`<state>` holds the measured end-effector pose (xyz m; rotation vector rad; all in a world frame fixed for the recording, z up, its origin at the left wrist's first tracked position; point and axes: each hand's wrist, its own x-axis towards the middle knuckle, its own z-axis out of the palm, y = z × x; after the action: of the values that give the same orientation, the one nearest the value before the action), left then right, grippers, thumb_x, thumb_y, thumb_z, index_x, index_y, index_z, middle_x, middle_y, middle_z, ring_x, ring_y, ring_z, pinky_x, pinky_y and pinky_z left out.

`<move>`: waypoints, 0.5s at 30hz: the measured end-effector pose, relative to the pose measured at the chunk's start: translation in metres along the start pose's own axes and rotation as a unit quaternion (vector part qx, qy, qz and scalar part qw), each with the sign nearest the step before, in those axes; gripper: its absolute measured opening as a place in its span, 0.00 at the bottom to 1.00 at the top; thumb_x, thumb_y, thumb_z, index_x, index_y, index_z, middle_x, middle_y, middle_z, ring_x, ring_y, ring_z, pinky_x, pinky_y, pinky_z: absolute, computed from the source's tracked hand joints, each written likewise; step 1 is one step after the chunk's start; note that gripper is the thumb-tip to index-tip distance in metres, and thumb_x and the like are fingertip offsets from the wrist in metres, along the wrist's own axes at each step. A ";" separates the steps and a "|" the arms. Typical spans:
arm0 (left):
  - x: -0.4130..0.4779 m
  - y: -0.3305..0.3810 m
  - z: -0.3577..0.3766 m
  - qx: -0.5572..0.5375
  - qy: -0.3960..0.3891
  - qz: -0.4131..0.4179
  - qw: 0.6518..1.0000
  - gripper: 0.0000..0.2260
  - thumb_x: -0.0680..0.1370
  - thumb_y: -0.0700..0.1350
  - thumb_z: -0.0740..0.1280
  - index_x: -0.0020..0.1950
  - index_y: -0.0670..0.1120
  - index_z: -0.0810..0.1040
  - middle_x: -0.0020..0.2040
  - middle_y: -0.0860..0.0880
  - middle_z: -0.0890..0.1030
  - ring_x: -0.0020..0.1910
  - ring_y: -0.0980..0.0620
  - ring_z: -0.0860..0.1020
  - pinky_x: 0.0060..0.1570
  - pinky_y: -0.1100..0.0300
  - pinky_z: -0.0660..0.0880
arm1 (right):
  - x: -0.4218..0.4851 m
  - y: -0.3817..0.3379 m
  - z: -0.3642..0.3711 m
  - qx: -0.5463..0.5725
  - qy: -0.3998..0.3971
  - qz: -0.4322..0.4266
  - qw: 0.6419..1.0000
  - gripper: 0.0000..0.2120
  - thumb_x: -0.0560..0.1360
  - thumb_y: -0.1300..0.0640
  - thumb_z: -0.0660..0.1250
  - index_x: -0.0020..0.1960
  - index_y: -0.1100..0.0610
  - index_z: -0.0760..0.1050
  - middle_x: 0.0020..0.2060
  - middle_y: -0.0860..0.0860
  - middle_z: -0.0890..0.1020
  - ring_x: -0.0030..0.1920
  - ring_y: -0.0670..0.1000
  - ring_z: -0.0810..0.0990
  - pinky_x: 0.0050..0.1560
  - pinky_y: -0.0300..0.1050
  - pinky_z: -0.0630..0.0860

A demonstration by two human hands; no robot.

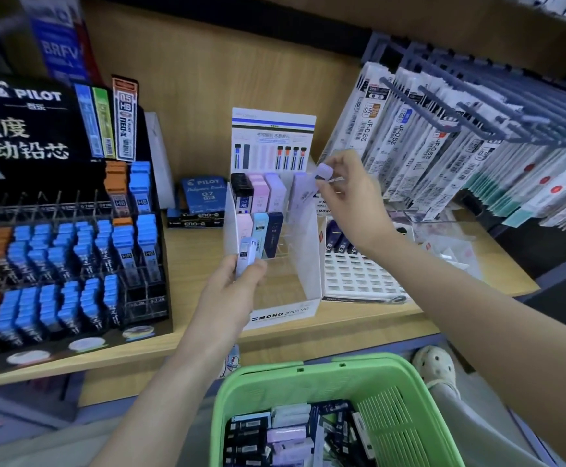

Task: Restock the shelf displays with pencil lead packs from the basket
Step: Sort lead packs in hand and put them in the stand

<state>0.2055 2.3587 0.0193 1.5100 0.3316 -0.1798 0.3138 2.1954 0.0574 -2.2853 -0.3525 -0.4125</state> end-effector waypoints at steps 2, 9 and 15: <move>0.000 0.001 -0.001 0.001 0.005 -0.005 1.000 0.12 0.79 0.48 0.62 0.51 0.39 0.73 0.39 0.45 0.69 0.29 0.52 0.62 0.31 0.59 0.59 | 0.004 0.003 0.001 -0.056 -0.044 -0.013 0.997 0.07 0.78 0.62 0.61 0.55 0.56 0.67 0.46 0.55 0.80 0.42 0.54 0.80 0.42 0.46 0.75; 0.003 0.006 0.000 -0.035 0.005 -0.015 0.999 0.10 0.80 0.47 0.60 0.51 0.42 0.75 0.38 0.52 0.72 0.26 0.55 0.63 0.23 0.67 0.60 | 0.015 0.015 0.006 -0.157 -0.065 -0.041 0.985 0.08 0.76 0.63 0.65 0.55 0.59 0.77 0.50 0.55 0.79 0.48 0.51 0.78 0.54 0.50 0.76; 0.008 0.005 0.002 -0.045 0.000 -0.027 0.999 0.10 0.81 0.43 0.56 0.46 0.46 0.75 0.37 0.51 0.73 0.27 0.53 0.64 0.26 0.62 0.60 | 0.016 0.013 0.008 -0.205 -0.039 -0.077 0.975 0.09 0.76 0.60 0.66 0.56 0.58 0.75 0.50 0.54 0.79 0.47 0.53 0.79 0.50 0.53 0.77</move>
<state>0.2149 2.3580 0.0215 1.4124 0.3761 -0.2060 0.3345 2.1944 0.0497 -2.6926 -0.5267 -0.5125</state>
